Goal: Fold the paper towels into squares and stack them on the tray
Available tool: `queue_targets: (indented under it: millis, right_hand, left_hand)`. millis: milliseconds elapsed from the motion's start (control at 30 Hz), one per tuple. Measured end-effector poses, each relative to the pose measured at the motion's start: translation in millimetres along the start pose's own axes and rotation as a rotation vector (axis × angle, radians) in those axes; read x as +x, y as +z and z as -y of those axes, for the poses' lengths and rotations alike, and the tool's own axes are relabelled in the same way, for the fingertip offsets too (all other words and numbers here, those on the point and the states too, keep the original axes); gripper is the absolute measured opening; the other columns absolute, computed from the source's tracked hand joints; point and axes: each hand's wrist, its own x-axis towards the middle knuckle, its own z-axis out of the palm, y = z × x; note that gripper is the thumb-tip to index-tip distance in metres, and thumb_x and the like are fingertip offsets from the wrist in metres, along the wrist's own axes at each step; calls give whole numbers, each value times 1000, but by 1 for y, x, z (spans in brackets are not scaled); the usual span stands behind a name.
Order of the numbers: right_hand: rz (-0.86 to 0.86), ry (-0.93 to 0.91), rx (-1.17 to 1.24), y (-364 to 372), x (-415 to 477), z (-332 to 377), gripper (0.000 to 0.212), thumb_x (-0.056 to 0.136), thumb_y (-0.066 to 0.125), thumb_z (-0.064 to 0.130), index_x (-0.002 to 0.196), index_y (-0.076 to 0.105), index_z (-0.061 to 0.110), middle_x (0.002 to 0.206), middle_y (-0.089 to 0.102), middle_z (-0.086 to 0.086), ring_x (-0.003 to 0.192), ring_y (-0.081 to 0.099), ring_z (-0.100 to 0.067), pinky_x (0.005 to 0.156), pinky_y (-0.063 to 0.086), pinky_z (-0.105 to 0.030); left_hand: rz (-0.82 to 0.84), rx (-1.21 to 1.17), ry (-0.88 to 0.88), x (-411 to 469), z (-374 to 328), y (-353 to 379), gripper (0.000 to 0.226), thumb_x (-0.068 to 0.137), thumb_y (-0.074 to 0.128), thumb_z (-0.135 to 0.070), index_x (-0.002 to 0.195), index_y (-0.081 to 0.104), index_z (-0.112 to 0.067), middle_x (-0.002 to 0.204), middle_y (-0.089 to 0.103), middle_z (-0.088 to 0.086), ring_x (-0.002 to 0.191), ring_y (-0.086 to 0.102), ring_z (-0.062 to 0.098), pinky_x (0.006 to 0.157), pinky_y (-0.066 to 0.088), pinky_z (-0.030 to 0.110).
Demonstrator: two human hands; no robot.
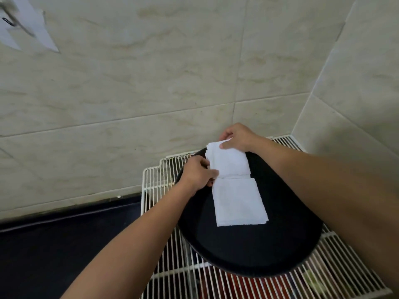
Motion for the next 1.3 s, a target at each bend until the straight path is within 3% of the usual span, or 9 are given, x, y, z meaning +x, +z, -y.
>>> queue_targets:
  millis: [167, 333, 400, 500, 600, 733, 867, 1000, 1300]
  right_hand:
    - [-115, -30, -223, 8, -9, -9, 31, 73, 79, 41, 96, 67, 25, 99, 65, 10, 97, 60, -13, 80, 46, -28]
    - [-384, -345, -446, 7, -43, -14, 26, 92, 60, 29, 114, 66, 16, 118, 63, 0, 114, 53, -22, 84, 45, -34]
    - [-316, -379, -514, 12, -57, -21, 34, 96, 55, 26, 128, 60, 13, 136, 55, -5, 128, 47, -26, 98, 43, -41]
    - [-53, -241, -661, 23, -67, -30, 53, 101, 41, 35, 149, 31, 15, 160, 20, -1, 147, 17, -16, 112, 28, -44]
    - [66, -148, -665, 23, -72, -33, 59, 103, 32, 41, 154, 14, 18, 163, -1, 4, 149, -2, -10, 115, 20, -46]
    - [125, -103, -663, 13, -78, -30, 63, 102, 34, 45, 154, 12, 18, 163, -2, 4, 149, -3, -11, 116, 18, -46]
    - [-90, -133, -566, 0, -90, -21, 52, 101, 39, 40, 147, 35, 15, 154, 33, -3, 142, 27, -20, 110, 30, -39]
    - [-257, -240, -503, 3, -100, 15, 37, 99, 45, 35, 130, 55, 17, 126, 60, -2, 116, 54, -23, 88, 42, -35]
    - [-121, -646, -326, 134, -133, 143, 28, 93, 51, 34, 114, 65, 20, 109, 68, -2, 100, 63, -26, 80, 50, -37]
  left_hand:
    - [-73, 219, 50, 1, 3, -2, 33, 73, 78, -21, 96, 55, -12, 76, 64, 1, 61, 58, 15, 57, 47, 29]
    - [-189, 713, 600, 7, 4, -5, 35, 87, 59, -19, 121, 58, -11, 130, 51, 6, 117, 46, 26, 90, 44, 41]
    - [-86, 944, 679, 13, 3, -4, 42, 91, 52, -21, 133, 51, -14, 150, 36, 8, 134, 32, 29, 104, 34, 43]
    - [40, 1101, 575, 20, 9, -6, 48, 97, 40, -31, 144, 37, -19, 160, 15, 2, 145, 13, 24, 112, 20, 42]
    - [57, 1104, 559, 21, 13, -9, 49, 99, 36, -37, 145, 34, -20, 161, 10, -1, 145, 12, 23, 114, 18, 42]
    - [77, 1077, 517, 15, 9, -11, 53, 98, 41, -37, 147, 32, -19, 161, 11, 0, 145, 13, 24, 115, 19, 43]
    - [-49, 986, 505, -7, 7, -27, 51, 94, 50, -31, 142, 40, -15, 154, 29, 5, 138, 28, 26, 109, 31, 42]
    - [-178, 931, 441, -41, 25, -62, 35, 92, 50, -30, 124, 55, -14, 122, 57, 6, 112, 53, 28, 88, 48, 42]
    - [-432, 935, 132, -183, 123, -166, 21, 90, 50, -29, 104, 61, -18, 100, 69, 2, 93, 62, 29, 70, 47, 35]
